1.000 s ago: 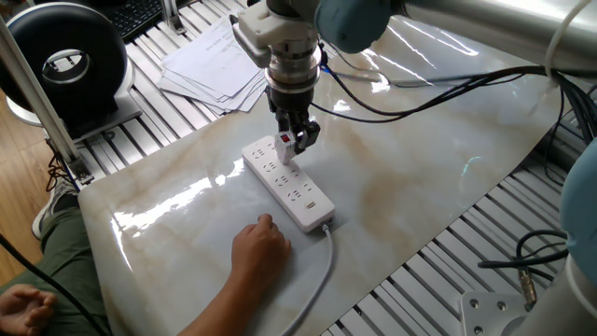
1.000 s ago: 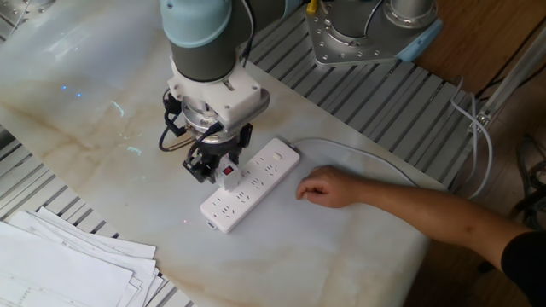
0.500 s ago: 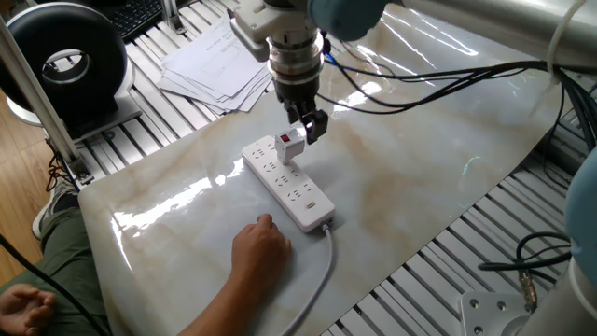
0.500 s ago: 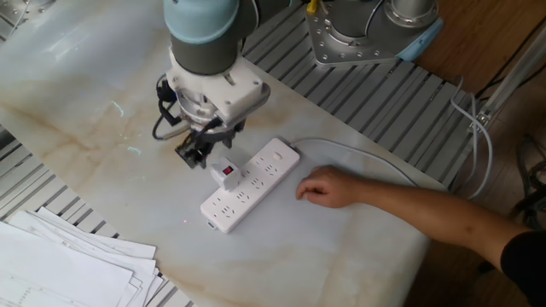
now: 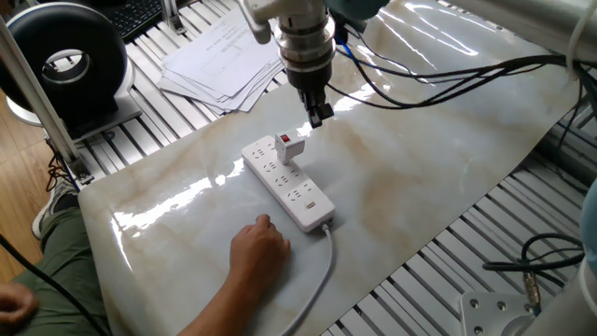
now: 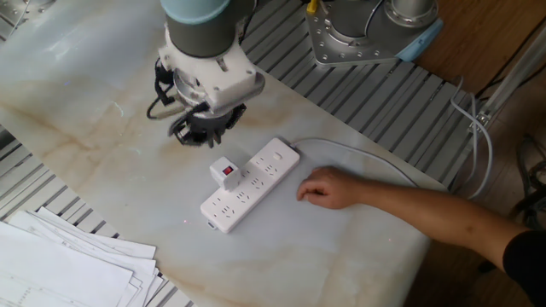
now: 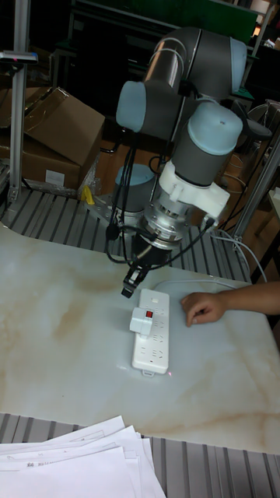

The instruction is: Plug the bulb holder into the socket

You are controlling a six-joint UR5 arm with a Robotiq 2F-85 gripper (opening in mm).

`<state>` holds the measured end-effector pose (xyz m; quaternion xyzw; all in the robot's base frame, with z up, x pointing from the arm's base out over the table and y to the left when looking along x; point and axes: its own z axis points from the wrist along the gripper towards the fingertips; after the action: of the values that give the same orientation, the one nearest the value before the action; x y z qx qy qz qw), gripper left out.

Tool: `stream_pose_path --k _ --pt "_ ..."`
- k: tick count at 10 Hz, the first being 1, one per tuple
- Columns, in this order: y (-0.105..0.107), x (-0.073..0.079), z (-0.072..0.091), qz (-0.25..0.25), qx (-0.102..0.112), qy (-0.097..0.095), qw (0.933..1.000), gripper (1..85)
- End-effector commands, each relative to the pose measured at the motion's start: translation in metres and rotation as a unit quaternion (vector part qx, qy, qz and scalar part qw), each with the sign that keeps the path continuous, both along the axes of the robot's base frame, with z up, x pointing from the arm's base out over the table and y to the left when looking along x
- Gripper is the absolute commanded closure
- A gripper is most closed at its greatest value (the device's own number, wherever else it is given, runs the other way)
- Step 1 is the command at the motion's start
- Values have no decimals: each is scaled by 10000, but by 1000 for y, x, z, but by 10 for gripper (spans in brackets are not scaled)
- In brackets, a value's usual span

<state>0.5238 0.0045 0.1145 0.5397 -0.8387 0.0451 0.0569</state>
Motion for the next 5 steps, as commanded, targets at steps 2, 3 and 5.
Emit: stream_pose_path --k 2,3,5 --pt "12 -20 13 -1622 55 -1 9867 843" --pt "11 -22 15 -1871 -18 -20 9823 843" --pt "-1 -24 19 -2726 -284 -182 9615 843"
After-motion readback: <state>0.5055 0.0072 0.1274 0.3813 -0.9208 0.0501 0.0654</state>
